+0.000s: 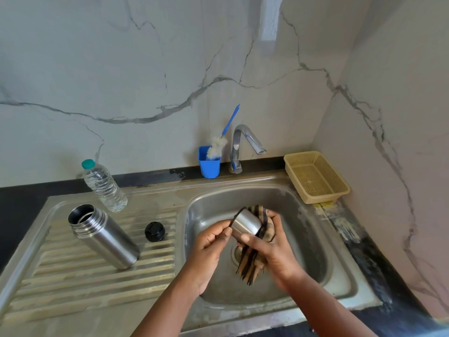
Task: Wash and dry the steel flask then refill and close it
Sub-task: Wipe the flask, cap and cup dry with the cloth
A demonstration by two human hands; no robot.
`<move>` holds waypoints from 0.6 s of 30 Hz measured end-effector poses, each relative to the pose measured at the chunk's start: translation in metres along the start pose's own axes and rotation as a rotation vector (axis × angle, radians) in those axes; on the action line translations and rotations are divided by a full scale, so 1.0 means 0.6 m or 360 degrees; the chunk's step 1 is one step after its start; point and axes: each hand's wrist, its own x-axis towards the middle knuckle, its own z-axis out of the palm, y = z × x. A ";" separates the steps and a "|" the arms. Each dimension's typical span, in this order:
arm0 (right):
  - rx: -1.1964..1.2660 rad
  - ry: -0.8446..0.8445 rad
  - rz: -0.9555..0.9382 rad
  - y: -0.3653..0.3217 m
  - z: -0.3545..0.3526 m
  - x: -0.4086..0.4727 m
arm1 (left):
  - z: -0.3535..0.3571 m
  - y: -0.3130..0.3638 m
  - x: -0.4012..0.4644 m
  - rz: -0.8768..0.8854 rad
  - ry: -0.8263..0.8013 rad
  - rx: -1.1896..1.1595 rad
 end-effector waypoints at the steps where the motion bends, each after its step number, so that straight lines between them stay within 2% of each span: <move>1: 0.0102 -0.0001 0.0060 0.000 -0.003 -0.002 | 0.001 0.003 -0.003 0.0004 -0.0022 0.0059; 2: 0.0100 0.0014 0.0072 -0.002 -0.005 -0.003 | 0.004 0.008 -0.005 -0.0007 -0.0058 0.0102; 4: -0.0330 0.0052 -0.0103 -0.001 -0.014 -0.002 | 0.006 0.018 -0.007 -0.0054 -0.0120 0.0134; 8: -0.1556 -0.0012 -0.0767 0.011 -0.030 0.001 | 0.006 0.026 0.000 -0.0090 -0.0132 0.0275; 10: -0.1944 -0.0169 -0.1188 0.015 -0.036 0.006 | 0.011 0.024 0.000 -0.0081 -0.0083 0.0262; 11: -0.2028 -0.0223 -0.1304 0.014 -0.037 0.007 | 0.012 0.022 0.000 -0.0088 -0.0053 0.0229; 13: -0.1883 -0.0201 -0.1171 0.007 -0.031 0.008 | 0.013 0.022 0.000 -0.0072 -0.0038 0.0172; 18: -0.0641 0.0036 -0.0348 -0.010 -0.015 0.001 | 0.027 0.024 -0.008 0.0051 -0.0021 0.0155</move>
